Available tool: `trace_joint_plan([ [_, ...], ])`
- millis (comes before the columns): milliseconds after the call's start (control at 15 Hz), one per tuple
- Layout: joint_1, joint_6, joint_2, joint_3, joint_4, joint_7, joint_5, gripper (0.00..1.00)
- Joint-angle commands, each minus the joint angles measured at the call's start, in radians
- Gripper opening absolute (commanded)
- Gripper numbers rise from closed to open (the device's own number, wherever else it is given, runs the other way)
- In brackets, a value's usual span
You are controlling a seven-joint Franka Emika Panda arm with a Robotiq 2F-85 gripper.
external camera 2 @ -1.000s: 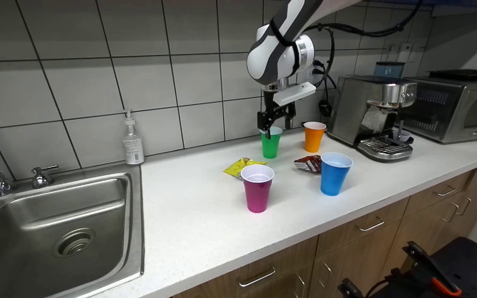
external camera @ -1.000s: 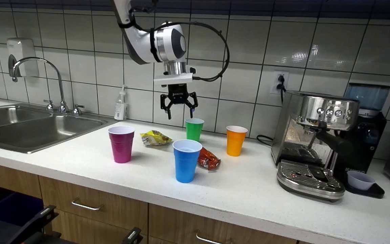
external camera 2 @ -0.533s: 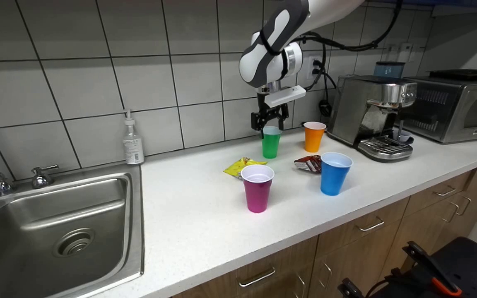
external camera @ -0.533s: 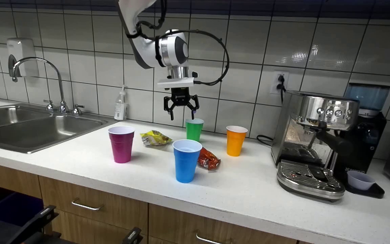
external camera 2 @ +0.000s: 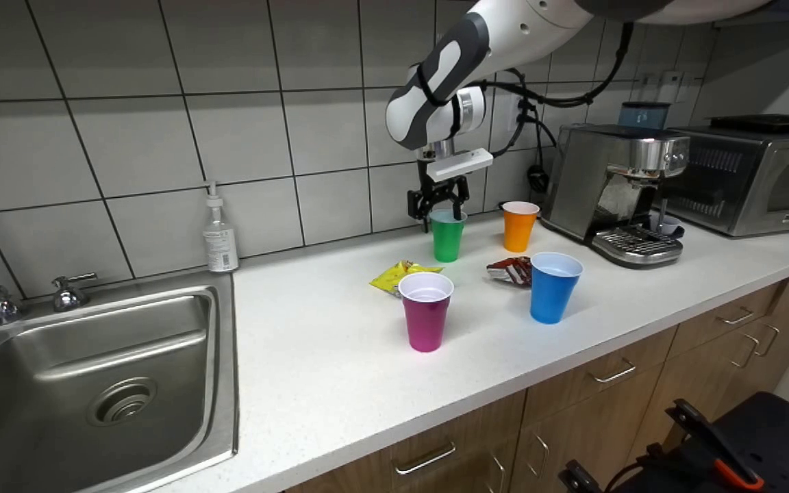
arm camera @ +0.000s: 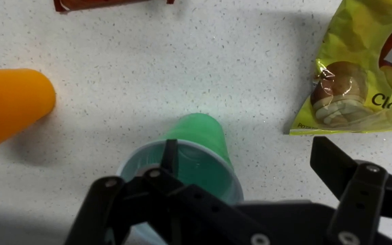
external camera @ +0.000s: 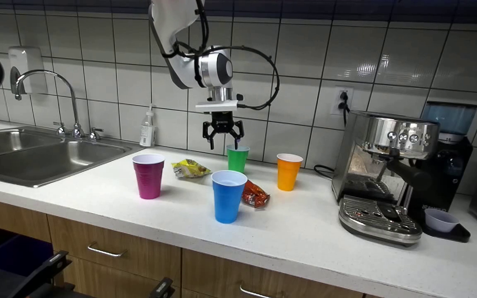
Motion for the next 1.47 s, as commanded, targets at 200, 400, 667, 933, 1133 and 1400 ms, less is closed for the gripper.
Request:
trace_joint_plan([
  [200, -0.005, -0.116, 0.119, 0.009, 0.205, 0.022, 0.024, 1.00],
  [400, -0.005, -0.142, 0.151, 0.010, 0.259, 0.025, 0.031, 1.00],
  [667, -0.009, -0.174, 0.191, 0.011, 0.326, 0.027, 0.041, 1.00],
  [933, -0.010, -0.203, 0.223, 0.010, 0.380, 0.030, 0.044, 1.00],
  [1133, -0.011, -0.220, 0.242, 0.010, 0.412, 0.029, 0.045, 0.74],
  [1400, -0.011, -0.229, 0.255, 0.011, 0.435, 0.027, 0.045, 0.42],
])
